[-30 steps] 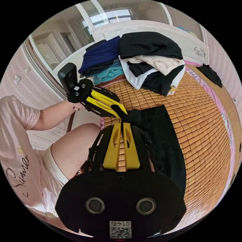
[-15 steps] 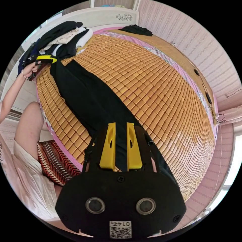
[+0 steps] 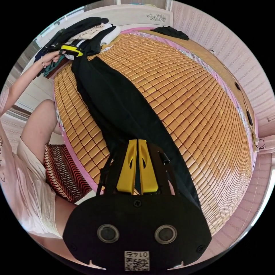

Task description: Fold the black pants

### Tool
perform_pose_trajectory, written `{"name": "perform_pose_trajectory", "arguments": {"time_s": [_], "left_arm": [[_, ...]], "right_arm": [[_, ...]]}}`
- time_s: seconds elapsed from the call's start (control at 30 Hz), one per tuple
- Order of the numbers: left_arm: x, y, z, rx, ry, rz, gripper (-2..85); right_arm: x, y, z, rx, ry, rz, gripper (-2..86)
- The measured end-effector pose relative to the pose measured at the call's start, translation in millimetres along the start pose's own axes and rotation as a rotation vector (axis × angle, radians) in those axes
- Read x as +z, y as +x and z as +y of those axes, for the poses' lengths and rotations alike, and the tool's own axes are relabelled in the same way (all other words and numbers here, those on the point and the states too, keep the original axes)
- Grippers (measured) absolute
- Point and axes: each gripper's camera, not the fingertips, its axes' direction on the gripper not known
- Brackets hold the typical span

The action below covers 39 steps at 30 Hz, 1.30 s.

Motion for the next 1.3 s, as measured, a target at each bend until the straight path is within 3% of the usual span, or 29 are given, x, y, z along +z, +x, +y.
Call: {"name": "perform_pose_trajectory", "arguments": {"time_s": [0.3, 0.47, 0.7, 0.93, 1.17, 1.3], "left_arm": [[-9.3, -2.0, -44.2, -0.056, -0.036, 0.039, 3.9], [26.4, -19.9, -64.3, -0.261, -0.133, 0.131, 5.8], [4.3, -23.4, -60.7, -0.331, -0.09, -0.016, 5.8], [-27.0, 12.6, -61.0, -0.245, 0.019, 0.069, 5.1], [29.7, 33.1, -84.7, -0.3, -0.097, 0.042, 8.0], [27.8, 51.8, -94.1, -0.157, -0.128, -0.091, 4.3]], "right_arm": [[-10.2, 54.6, 5.9, 0.12, 0.058, -0.062, -0.6], [10.8, 67.9, 21.3, 0.258, 0.038, 0.047, 2.0], [3.6, 26.2, 87.1, 0.15, 0.082, 0.026, 3.4], [24.1, -2.7, 118.6, 0.216, 0.117, 0.062, 1.3], [58.8, -10.1, 120.6, 0.232, 0.046, 0.058, -0.3], [63.5, -14.7, 132.8, 0.213, 0.075, 0.086, -0.3]]}}
